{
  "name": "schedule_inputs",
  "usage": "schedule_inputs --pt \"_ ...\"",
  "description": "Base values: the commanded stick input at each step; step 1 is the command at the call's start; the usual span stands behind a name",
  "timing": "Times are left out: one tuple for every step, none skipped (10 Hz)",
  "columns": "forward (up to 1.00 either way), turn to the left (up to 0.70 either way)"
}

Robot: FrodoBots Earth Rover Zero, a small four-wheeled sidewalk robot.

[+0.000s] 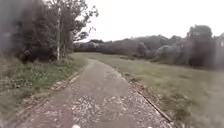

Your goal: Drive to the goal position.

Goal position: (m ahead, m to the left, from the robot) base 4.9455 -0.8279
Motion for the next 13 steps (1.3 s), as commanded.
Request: schedule_inputs --pt "0.7 0.0" --pt "0.7 0.0" --pt "0.7 0.0" --pt "0.7 0.0" --pt "0.7 0.0" --pt "0.7 0.0" --pt "0.7 0.0" --pt "0.7 0.0" --pt "0.7 0.0" --pt "0.7 0.0" --pt "0.7 0.0" --pt "0.7 0.0" --pt "0.7 0.0"
